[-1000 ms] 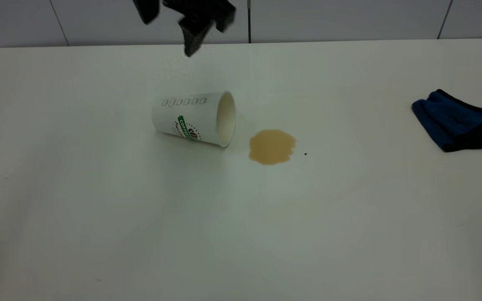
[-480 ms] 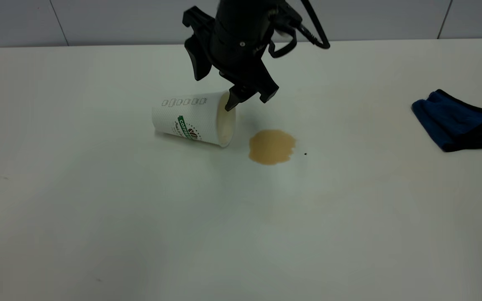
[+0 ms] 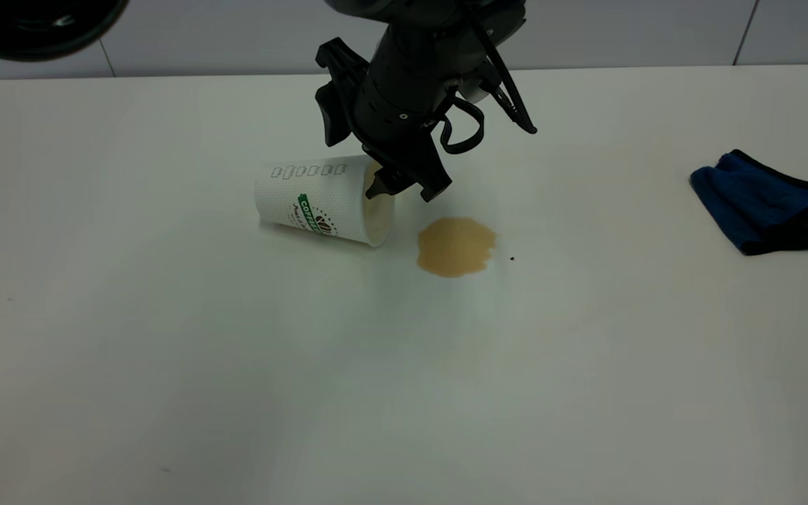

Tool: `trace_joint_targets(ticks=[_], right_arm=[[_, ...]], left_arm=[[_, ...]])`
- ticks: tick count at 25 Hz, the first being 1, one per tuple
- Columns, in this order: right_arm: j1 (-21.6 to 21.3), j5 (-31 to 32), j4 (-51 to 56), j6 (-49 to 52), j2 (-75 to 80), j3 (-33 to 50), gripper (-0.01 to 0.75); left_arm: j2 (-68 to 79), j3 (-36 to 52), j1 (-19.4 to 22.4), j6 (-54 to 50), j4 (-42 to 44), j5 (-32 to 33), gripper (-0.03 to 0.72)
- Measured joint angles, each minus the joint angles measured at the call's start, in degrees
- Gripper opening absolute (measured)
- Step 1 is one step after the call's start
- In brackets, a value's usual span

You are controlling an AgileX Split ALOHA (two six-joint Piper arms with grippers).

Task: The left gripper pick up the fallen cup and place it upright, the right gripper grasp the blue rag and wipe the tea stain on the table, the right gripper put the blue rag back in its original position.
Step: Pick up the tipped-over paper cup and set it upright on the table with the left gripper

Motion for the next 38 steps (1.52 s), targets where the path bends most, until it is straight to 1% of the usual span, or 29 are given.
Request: trace_joint_targets(ticks=[6,8,10,12,13,15,18,19,20,22,27,31,34,38], right_arm=[[0.00,0.00,0.00,0.00,0.00,0.02,0.561],[0.00,0.00,0.00,0.00,0.00,0.02,0.561],[0.00,0.00,0.00,0.00,0.00,0.02,0.561],[0.00,0.00,0.00,0.00,0.00,0.02,0.561],[0.00,0.00,0.00,0.00,0.00,0.02,0.561],[0.00,0.00,0.00,0.00,0.00,0.02,0.561],[0.00,0.00,0.00,0.00,0.00,0.02,0.561],[0.00,0.00,0.00,0.00,0.00,0.02,0.561],[0.00,0.00,0.00,0.00,0.00,0.02,0.561],[0.00,0.00,0.00,0.00,0.00,0.02,0.561],[0.00,0.00,0.00,0.00,0.00,0.02,0.561],[0.00,0.00,0.00,0.00,0.00,0.02,0.561],[0.00,0.00,0.00,0.00,0.00,0.02,0.561],[0.00,0.00,0.00,0.00,0.00,0.02,0.561]], left_arm=[[1.78,0.00,0.00,-1.52,5.03,-0.03,0.605],[2.05,0.00,0.00,-1.55,6.23,0.64,0.578],[2.11,-0.04,0.00,-1.55,7.81,1.38,0.530],[2.11,-0.04,0.06,-1.55,9.80,2.44,0.465],[2.11,-0.04,0.13,-1.59,10.35,3.01,0.421],[2.24,-0.04,0.54,-1.59,11.05,3.85,0.321],[2.49,-0.04,1.54,-1.59,11.12,4.61,0.125],[2.55,-0.04,1.87,-1.59,11.12,4.95,0.077],[2.61,-0.04,2.25,-1.59,11.19,5.43,0.045],[2.61,-0.04,2.69,-1.33,11.78,6.41,0.025],[2.11,-0.92,3.07,1.30,12.15,8.90,0.019],[-1.82,-3.61,3.19,5.43,9.92,10.28,0.015],[-6.23,-6.39,4.16,9.73,5.16,11.18,0.015],[-12.06,-7.64,7.47,16.75,-6.41,10.92,0.015]])
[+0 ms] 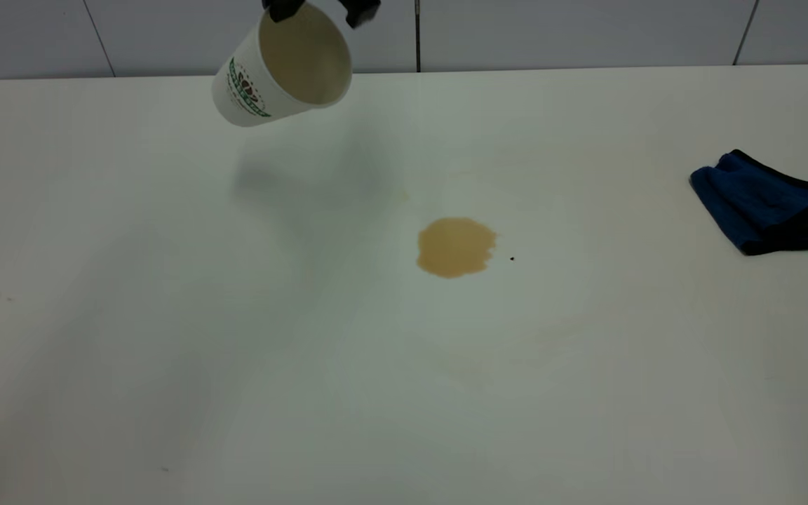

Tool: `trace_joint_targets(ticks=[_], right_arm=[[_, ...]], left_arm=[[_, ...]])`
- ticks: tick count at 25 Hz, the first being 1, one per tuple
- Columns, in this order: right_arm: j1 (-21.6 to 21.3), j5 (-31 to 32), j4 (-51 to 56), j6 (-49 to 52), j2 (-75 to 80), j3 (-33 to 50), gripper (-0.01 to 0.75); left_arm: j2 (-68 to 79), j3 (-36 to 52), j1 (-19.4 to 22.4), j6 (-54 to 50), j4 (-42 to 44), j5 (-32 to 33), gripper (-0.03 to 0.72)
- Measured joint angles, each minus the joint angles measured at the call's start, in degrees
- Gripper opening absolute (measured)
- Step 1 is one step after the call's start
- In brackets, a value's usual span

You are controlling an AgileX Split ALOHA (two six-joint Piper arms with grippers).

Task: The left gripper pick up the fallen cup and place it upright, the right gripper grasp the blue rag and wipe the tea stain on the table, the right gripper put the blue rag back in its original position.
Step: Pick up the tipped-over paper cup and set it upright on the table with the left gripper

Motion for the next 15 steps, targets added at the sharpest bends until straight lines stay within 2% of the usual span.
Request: trace_joint_targets(ticks=[3,12,15], right_arm=[[0.00,0.00,0.00,0.00,0.00,0.00,0.561],[0.00,0.00,0.00,0.00,0.00,0.00,0.561],[0.00,0.00,0.00,0.00,0.00,0.00,0.561]], left_arm=[[-2.93,0.00,3.84,6.11,-9.45,-0.72,0.015],[-4.09,0.13,19.92,19.75,-36.23,-3.02,0.015],[-3.14,0.13,23.95,22.48,-44.58,-4.25,0.015]])
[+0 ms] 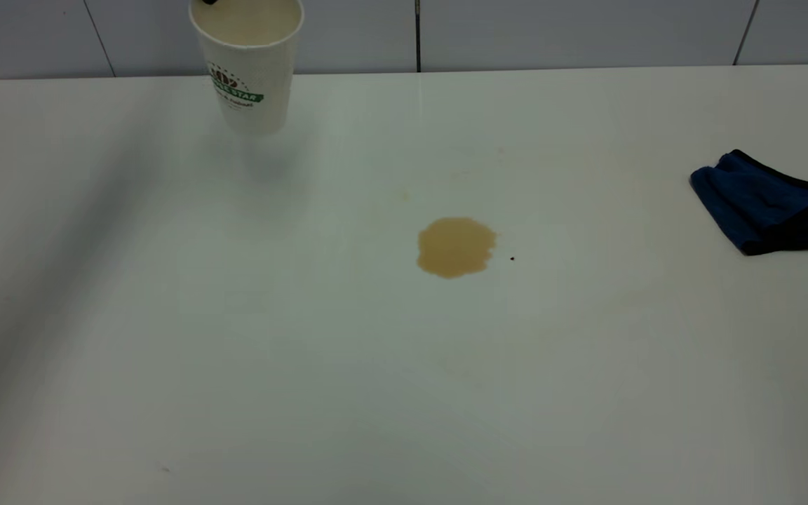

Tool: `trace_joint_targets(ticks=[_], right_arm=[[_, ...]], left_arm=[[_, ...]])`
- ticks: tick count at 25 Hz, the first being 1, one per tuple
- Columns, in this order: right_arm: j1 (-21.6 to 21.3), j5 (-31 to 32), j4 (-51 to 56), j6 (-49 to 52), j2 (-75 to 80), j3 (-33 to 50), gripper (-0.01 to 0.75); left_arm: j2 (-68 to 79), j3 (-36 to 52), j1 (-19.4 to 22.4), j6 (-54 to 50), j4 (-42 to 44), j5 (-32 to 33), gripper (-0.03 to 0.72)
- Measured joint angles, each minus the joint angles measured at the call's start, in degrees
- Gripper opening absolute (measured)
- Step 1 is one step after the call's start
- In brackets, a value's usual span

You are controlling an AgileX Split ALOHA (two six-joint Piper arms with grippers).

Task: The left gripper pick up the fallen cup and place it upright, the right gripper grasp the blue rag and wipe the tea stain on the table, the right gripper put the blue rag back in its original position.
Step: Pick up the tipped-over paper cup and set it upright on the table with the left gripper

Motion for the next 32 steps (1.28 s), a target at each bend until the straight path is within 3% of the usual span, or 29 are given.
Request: trace_joint_targets(ticks=[6,17,21,24,27,32], right_arm=[[0.00,0.00,0.00,0.00,0.00,0.00,0.561],[0.00,0.00,0.00,0.00,0.00,0.00,0.561],[0.00,0.00,0.00,0.00,0.00,0.00,0.561],[0.00,0.00,0.00,0.00,0.00,0.00,0.561],[0.00,0.00,0.00,0.00,0.00,0.00,0.561],[0.00,0.00,0.00,0.00,0.00,0.00,0.561]], left_arm=[[5.22,0.07,4.02,3.18,-7.85,-1.24,0.022],[10.37,0.07,4.22,5.30,-14.48,-5.96,0.041],[11.38,0.07,4.22,5.30,-14.66,-6.55,0.079],[11.59,0.07,4.22,5.30,-14.78,-6.96,0.151],[11.66,0.07,4.22,5.25,-14.82,-7.19,0.280],[11.49,-0.21,4.22,4.35,-15.09,-7.22,0.599]])
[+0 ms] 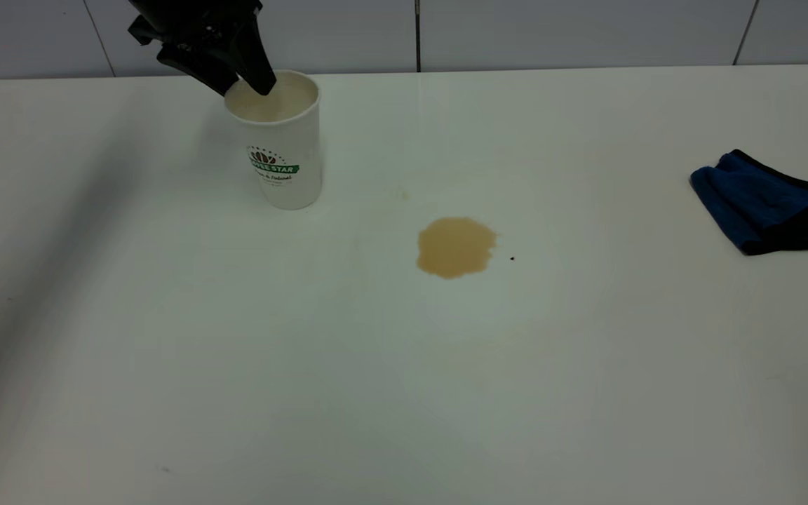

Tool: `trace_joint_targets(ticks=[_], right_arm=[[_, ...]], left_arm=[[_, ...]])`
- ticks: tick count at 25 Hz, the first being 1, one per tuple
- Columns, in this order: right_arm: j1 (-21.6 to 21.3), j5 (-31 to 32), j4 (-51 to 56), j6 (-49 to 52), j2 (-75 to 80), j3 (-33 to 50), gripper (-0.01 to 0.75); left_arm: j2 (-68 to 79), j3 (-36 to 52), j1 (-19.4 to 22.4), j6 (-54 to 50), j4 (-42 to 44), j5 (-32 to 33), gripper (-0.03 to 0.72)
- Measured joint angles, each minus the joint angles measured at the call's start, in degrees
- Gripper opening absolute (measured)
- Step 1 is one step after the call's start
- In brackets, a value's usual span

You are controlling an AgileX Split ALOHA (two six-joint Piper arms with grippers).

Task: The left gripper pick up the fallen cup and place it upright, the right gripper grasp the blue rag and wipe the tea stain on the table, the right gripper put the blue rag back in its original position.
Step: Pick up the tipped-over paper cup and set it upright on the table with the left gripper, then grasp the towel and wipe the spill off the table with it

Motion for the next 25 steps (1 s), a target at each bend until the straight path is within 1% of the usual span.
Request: trace_joint_targets(ticks=[1,3,5,7,9,12,14,18,20,22,25], right_arm=[[0.00,0.00,0.00,0.00,0.00,0.00,0.561],[0.00,0.00,0.00,0.00,0.00,0.00,0.561],[0.00,0.00,0.00,0.00,0.00,0.00,0.561],[0.00,0.00,0.00,0.00,0.00,0.00,0.561],[0.00,0.00,0.00,0.00,0.00,0.00,0.561],[0.00,-0.05,0.00,0.00,0.00,0.00,0.561],[0.00,-0.05,0.00,0.00,0.00,0.00,0.561],[0.00,-0.05,0.00,0.00,0.00,0.00,0.561],[0.00,-0.05,0.00,0.00,0.00,0.00,0.561],[0.00,-0.05,0.00,0.00,0.00,0.00,0.561],[0.00,-0.05,0.00,0.00,0.00,0.00,0.561]], left_arm=[[-0.20,-0.54,0.00,-0.10,0.00,0.42,0.658],[-1.08,-2.22,0.00,-0.17,0.00,2.08,0.709],[-2.86,-4.20,0.00,-0.17,0.20,4.67,0.717],[-4.71,-6.43,0.00,-0.17,1.20,8.41,0.704],[-6.48,-8.57,0.00,-0.17,2.34,11.90,0.673],[-8.40,-10.37,0.00,-0.75,3.00,11.90,0.597],[-9.71,-10.53,0.00,-2.96,4.33,11.90,0.543],[-13.14,-10.18,0.00,-10.55,8.66,11.90,0.444],[-16.43,-7.70,0.00,-14.35,11.72,11.90,0.404],[-20.64,-3.20,0.00,-16.54,13.92,11.90,0.366],[-29.18,7.31,0.00,-17.52,16.19,11.90,0.323]])
